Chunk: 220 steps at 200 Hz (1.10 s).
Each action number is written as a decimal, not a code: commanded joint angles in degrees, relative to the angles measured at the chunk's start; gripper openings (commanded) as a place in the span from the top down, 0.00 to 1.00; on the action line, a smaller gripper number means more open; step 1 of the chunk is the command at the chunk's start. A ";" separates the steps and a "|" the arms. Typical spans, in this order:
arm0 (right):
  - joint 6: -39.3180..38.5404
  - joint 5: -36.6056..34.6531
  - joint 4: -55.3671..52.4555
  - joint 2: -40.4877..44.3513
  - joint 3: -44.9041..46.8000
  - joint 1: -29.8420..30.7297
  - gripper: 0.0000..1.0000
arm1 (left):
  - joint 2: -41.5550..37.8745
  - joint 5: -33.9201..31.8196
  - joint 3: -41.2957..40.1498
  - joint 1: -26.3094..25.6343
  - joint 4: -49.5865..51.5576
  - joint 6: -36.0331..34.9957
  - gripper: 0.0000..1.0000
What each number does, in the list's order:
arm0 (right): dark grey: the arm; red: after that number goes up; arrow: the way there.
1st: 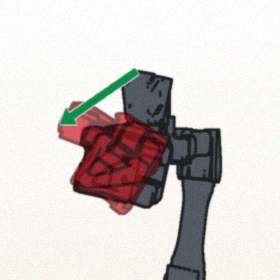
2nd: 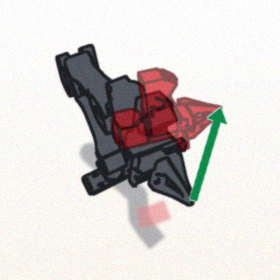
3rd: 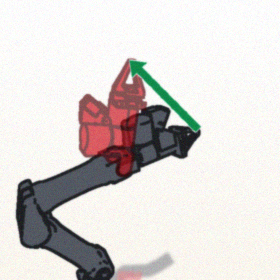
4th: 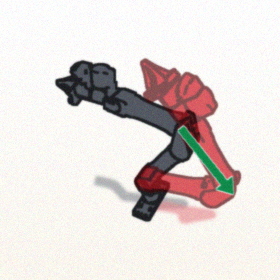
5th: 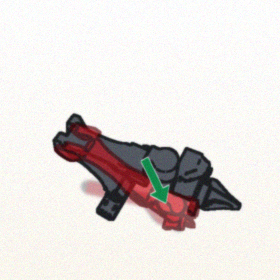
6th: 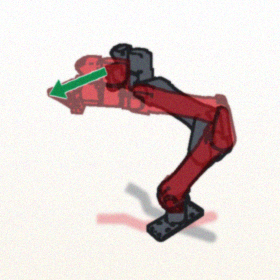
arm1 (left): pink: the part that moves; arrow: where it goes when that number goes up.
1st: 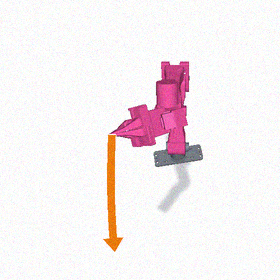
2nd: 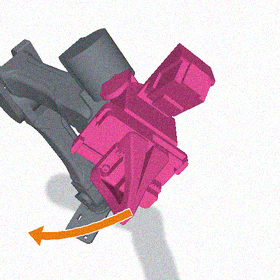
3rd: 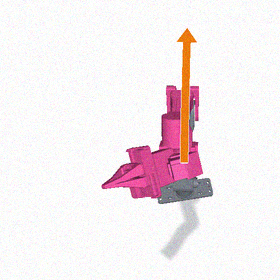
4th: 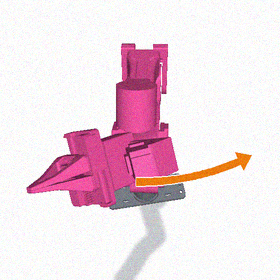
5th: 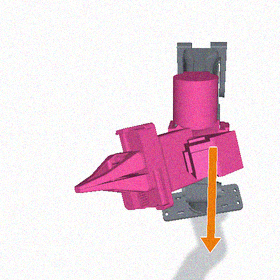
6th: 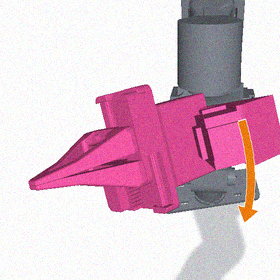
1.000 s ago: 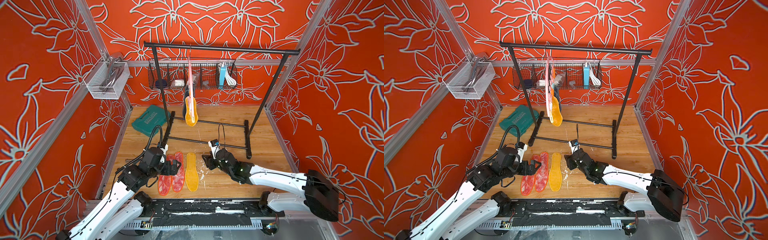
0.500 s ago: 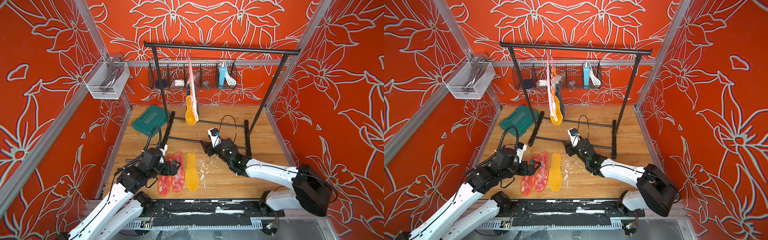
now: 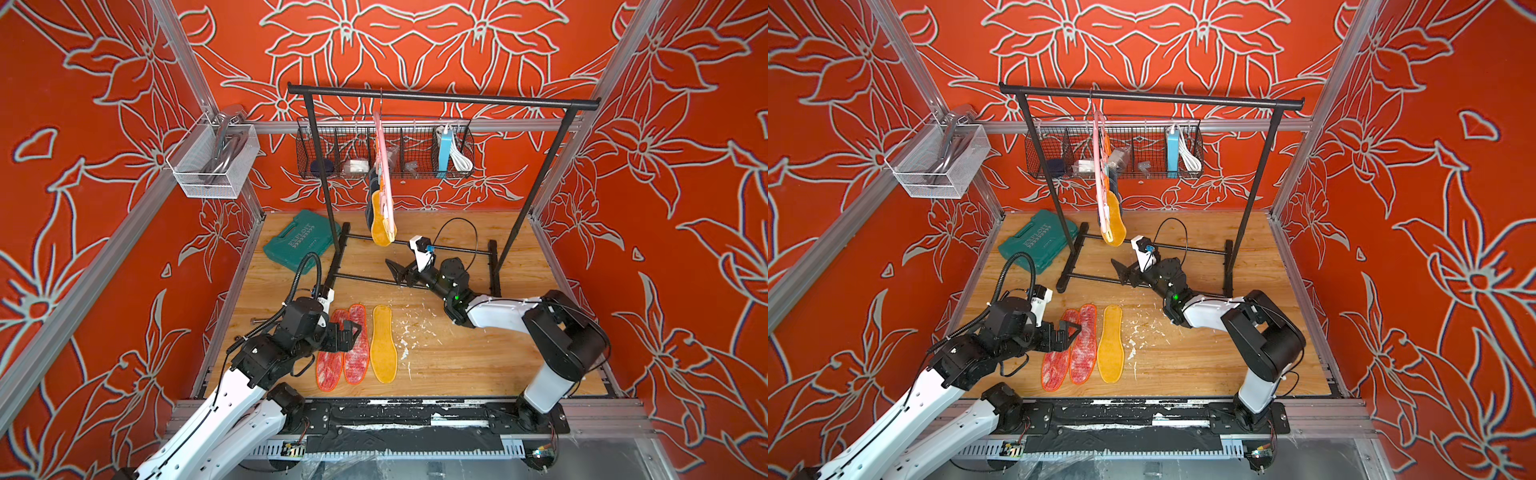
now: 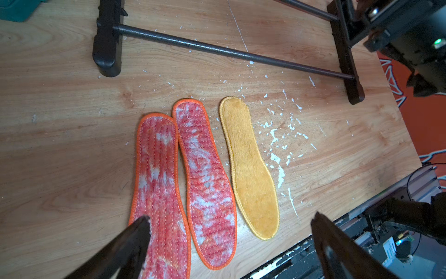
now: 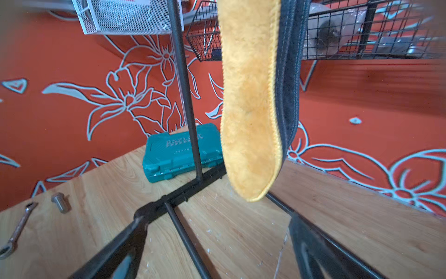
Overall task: Take the shoe insoles off the hanger
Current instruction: Remove the insole from the hanger.
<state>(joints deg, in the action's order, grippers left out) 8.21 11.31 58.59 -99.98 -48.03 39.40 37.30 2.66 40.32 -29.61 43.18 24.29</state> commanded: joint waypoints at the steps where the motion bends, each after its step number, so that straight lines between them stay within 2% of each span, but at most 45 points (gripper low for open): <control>1: -2.03 4.42 4.36 -3.03 -3.91 -0.89 0.01 | -0.55 -0.16 -0.69 0.41 -0.86 -0.38 0.02; 63: -3.62 11.68 1.63 -11.28 -13.84 -2.39 0.03 | -1.15 -0.02 -1.06 0.45 -1.17 -0.57 0.02; 85: -1.92 17.12 -1.58 -13.43 -17.58 -2.38 0.09 | -1.52 -0.02 -1.25 0.51 -1.34 -0.70 0.02; 135: 3.84 20.90 -0.33 -17.49 -22.89 -2.26 0.18 | -2.01 -0.19 -1.46 0.47 -1.52 -0.76 0.02; 182: 12.57 20.46 4.00 -20.87 -25.29 -2.27 0.37 | -2.40 -0.54 -1.59 0.51 -1.50 -0.76 0.02; 220: 12.70 19.52 4.89 -20.87 -23.35 -2.23 0.62 | -3.18 -0.65 -1.77 0.51 -1.69 -0.72 0.02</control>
<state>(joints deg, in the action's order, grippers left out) 19.51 30.59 60.49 -120.55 -72.23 36.93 35.00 2.59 39.35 -29.56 42.35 24.23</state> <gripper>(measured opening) 0.442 0.984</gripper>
